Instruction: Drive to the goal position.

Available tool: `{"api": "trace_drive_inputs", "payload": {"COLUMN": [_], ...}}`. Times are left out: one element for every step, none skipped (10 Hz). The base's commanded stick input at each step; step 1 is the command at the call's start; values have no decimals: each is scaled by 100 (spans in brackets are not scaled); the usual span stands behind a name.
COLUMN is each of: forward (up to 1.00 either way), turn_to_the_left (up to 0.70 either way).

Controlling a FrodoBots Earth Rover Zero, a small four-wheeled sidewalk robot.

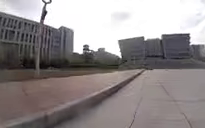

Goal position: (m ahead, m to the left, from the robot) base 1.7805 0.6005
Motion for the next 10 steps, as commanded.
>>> {"api": "trace_drive_inputs", "payload": {"forward": [89, 97, 99, 98, 92, 84, 84, 84, 84, 87], "turn_to_the_left": [-33, -27, 1, -23, -35, -32, -24, -1, -2, 0]}}
